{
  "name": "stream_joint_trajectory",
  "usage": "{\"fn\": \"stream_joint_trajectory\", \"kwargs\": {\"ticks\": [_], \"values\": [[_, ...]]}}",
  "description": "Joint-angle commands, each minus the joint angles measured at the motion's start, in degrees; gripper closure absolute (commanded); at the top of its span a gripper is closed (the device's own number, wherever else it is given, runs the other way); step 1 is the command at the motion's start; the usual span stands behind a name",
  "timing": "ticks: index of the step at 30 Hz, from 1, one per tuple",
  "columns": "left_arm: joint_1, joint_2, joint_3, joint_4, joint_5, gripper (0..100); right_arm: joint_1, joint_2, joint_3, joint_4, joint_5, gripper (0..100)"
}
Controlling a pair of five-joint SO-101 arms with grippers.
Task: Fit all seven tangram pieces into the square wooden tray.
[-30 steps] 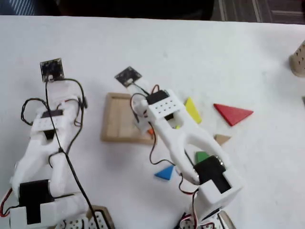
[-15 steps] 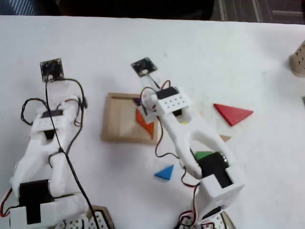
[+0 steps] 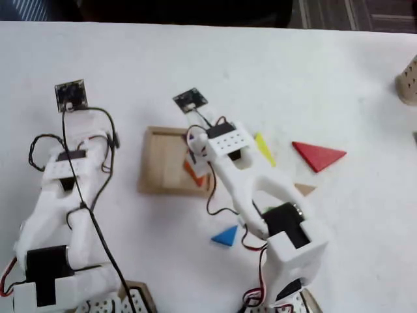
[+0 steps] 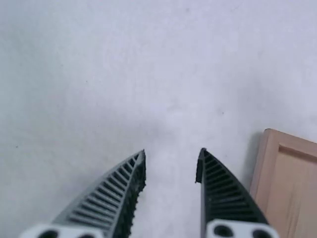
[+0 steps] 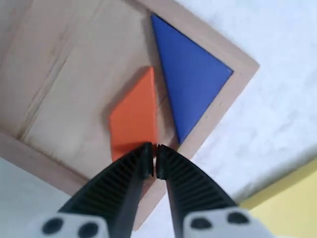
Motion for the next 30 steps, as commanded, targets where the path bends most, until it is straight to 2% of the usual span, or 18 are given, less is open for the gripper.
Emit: {"fn": "stream_joint_trajectory", "kwargs": {"ticks": [1,7,17,26,30], "values": [[0.66,-0.31,-2.29,-1.49,-0.53,82,-2.24,-0.04,-2.73,1.8,-0.53,98.1],[0.66,-0.31,-2.29,-1.49,-0.53,82,-3.74,-0.04,-4.13,1.89,-0.53,98.1],[0.66,-0.31,-2.29,-1.49,-0.53,82,1.19,-1.45,-5.98,8.04,-0.53,98.1],[0.66,-0.31,-2.29,-1.49,-0.53,82,-5.32,-0.48,-2.99,7.87,-0.79,98.1],[0.66,-0.31,-2.29,-1.49,-0.53,82,-8.4,-0.4,-2.9,4.18,-7.12,98.1]]}}
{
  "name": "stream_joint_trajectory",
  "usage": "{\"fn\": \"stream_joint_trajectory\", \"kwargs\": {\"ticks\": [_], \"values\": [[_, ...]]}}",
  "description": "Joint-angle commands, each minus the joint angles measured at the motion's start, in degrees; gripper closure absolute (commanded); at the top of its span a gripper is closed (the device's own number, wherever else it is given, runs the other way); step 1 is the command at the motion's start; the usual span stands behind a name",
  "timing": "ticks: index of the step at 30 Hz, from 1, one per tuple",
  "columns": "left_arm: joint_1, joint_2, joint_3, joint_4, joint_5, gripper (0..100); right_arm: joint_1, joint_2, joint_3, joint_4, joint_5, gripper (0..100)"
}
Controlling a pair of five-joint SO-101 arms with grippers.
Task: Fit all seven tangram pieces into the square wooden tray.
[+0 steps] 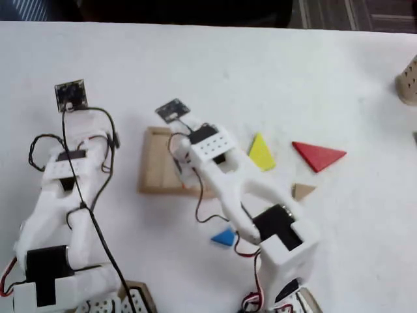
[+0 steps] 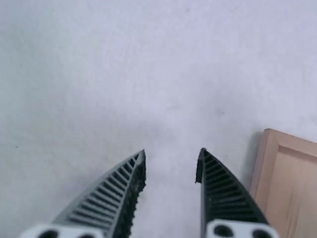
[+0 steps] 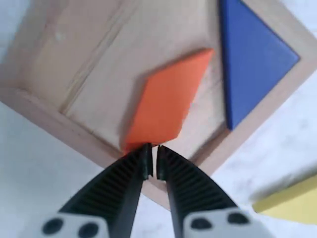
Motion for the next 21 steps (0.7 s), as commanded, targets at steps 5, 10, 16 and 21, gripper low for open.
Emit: {"fn": "stream_joint_trajectory", "kwargs": {"ticks": [5,10,16,21], "values": [[0.66,-0.31,-2.29,-1.49,-0.53,82,-2.51,-0.66,-0.35,-7.87,-3.78,98.1],[0.66,-0.31,-2.29,-1.49,-0.53,82,-2.51,-4.26,-0.79,-4.62,-2.37,98.1],[0.66,-0.31,-2.29,-1.32,-0.53,82,1.54,-14.37,6.86,-4.35,-0.79,98.1],[2.86,-0.92,-1.85,1.41,-0.18,82,8.48,-15.08,10.9,-8.75,-0.53,98.1]]}}
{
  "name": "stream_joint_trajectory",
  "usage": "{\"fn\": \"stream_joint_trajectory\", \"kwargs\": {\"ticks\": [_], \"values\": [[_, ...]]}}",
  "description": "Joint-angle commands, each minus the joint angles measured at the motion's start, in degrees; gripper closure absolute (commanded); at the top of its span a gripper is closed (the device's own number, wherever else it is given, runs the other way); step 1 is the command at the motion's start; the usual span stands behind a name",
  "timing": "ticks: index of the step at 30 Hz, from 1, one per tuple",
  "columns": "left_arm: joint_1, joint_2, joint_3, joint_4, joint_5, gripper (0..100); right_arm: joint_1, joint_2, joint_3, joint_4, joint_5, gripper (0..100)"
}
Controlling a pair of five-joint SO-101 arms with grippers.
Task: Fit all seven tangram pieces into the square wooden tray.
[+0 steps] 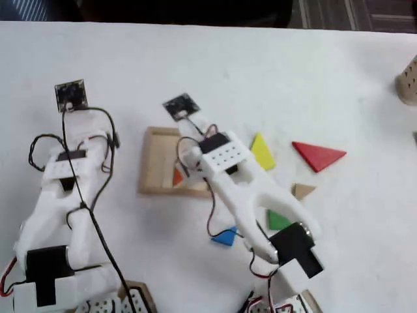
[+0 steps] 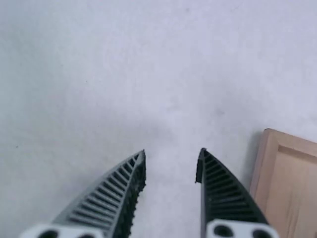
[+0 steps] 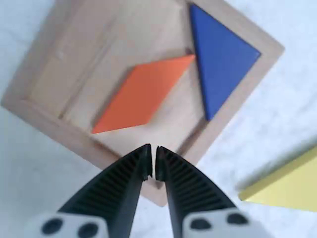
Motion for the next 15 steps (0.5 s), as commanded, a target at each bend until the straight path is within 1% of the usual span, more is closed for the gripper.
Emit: {"fn": "stream_joint_trajectory", "kwargs": {"ticks": [1,4,6,8,10,12,14,15], "values": [[3.74,-1.19,-2.29,3.34,-0.09,82,7.16,-3.74,-0.26,-2.24,0.88,98.1],[8.48,-6.46,-2.64,10.11,0.09,82,14.29,-3.3,-3.08,-3.74,0.62,98.1],[14.02,-12.09,-0.88,14.86,0.09,82,17.8,-2.95,-4.22,-5.41,0.62,98.1],[20.0,-18.42,2.02,17.58,0.09,83,19.82,-1.89,-4.48,-7.34,0.53,98.1],[25.19,-24.4,4.92,17.93,0.09,89,20.44,-0.75,-5.19,-8.31,0.53,98.1],[29.05,-29.23,7.12,17.32,0.0,99,20.7,0.48,-6.68,-7.43,0.18,98.1],[32.31,-31.78,9.23,15.82,0.0,96,21.05,1.63,-8.35,-6.46,-1.58,98.1],[33.98,-31.78,9.85,14.95,0.0,96,21.49,2.33,-9.14,-5.76,-1.93,98.1]]}}
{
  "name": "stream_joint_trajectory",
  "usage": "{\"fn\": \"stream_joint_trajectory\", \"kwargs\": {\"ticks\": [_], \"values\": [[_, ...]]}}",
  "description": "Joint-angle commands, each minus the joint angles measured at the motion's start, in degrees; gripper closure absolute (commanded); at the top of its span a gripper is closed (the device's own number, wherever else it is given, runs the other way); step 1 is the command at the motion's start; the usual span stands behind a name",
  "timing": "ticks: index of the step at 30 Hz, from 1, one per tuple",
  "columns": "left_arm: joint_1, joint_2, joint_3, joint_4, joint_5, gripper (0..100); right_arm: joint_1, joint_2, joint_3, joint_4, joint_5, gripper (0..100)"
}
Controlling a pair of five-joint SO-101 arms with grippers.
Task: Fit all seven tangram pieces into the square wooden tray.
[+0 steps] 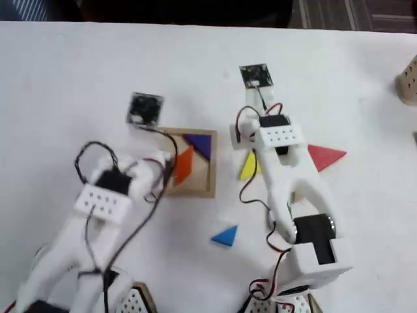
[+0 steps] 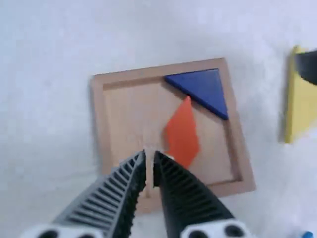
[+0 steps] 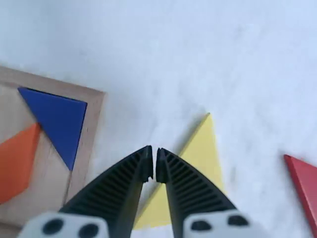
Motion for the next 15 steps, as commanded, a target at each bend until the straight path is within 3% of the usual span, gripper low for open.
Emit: {"fn": "stream_joint_trajectory", "kwargs": {"ticks": [1,6,15], "values": [[6.81,-3.56,0.97,-3.6,0.09,98,1.63,0.66,-5.1,1.45,-1.41,98.1],[12.7,6.46,-3.16,-5.45,7.12,98,2.59,3.56,-8.88,3.47,-1.58,98.1],[9.01,35.3,-19.34,-1.85,7.56,98,2.95,6.55,-12.13,4.26,-1.58,98.1]]}}
